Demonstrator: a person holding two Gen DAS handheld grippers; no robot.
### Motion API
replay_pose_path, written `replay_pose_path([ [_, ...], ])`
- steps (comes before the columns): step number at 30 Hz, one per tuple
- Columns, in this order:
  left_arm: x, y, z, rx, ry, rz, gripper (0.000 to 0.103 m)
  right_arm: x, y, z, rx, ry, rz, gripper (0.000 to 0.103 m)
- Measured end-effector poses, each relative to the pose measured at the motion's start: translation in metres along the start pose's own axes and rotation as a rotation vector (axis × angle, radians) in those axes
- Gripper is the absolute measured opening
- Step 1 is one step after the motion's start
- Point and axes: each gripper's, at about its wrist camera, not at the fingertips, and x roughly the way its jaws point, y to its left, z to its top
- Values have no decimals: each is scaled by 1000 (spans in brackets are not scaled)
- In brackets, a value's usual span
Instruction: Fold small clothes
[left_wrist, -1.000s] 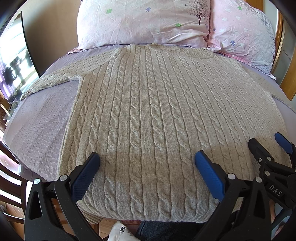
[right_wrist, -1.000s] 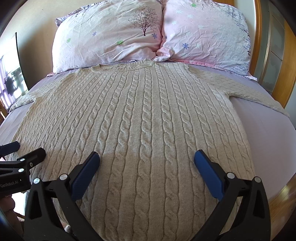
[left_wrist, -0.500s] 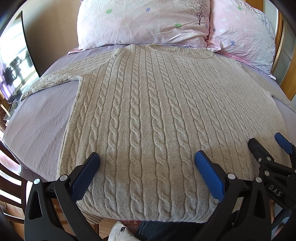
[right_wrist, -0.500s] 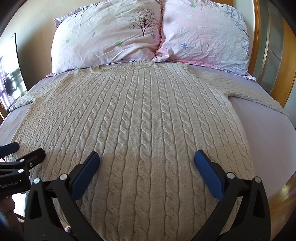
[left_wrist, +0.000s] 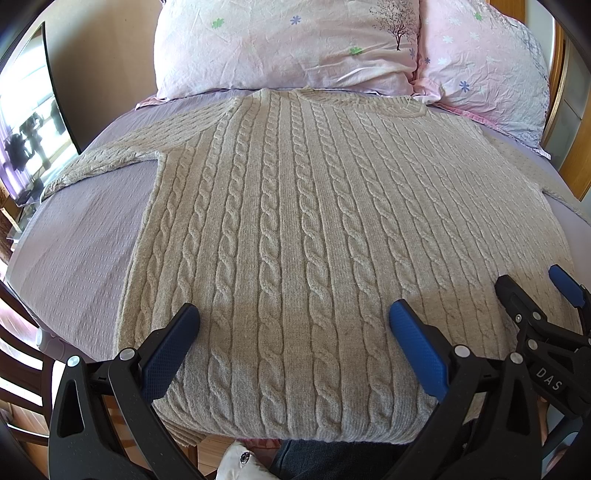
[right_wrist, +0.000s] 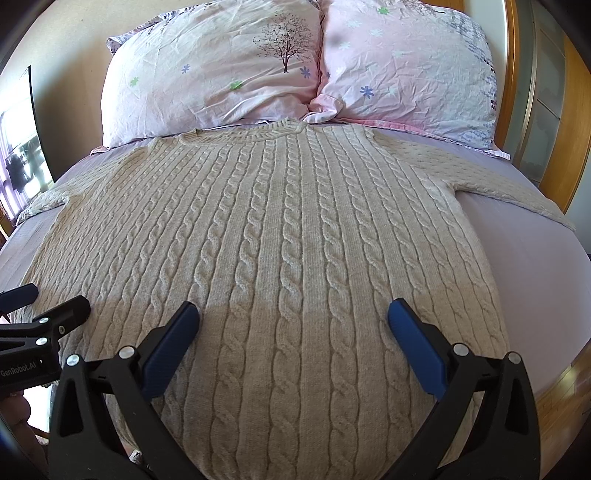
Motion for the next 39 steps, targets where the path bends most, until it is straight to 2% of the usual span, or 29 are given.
replay_pose_path([
  [22, 0, 0, 0, 4, 2, 0, 102, -2, 0, 0, -18, 4, 6, 101],
  [25, -2, -2, 0, 20, -8, -7, 102, -1, -10, -2, -71, -36, 67, 101],
  [27, -2, -2, -2, 26, -27, -14, 102, -4, -23, -1, -109, -47, 156, 101],
  [28, -4, -2, -4, 32, -42, -18, 102, -6, -36, 6, -90, -43, 199, 101],
  [30, -7, -3, -4, 50, -63, -21, 102, -17, -82, 22, 41, -99, 205, 101],
  [32, -12, 2, -2, 57, -70, -33, 102, -27, -145, 42, 225, -163, 137, 101],
  [34, -14, 11, 8, 29, -117, -85, 102, -31, -219, 57, 438, -192, 54, 99],
  [35, -17, 19, 14, 3, -158, -118, 102, -28, -257, 62, 545, -186, 21, 95],
  [37, -23, 38, 27, -66, -251, -189, 102, -16, -328, 68, 749, -157, -13, 70],
  [39, -23, 59, 40, -140, -315, -258, 102, 1, -383, 67, 912, -113, -28, 61],
])
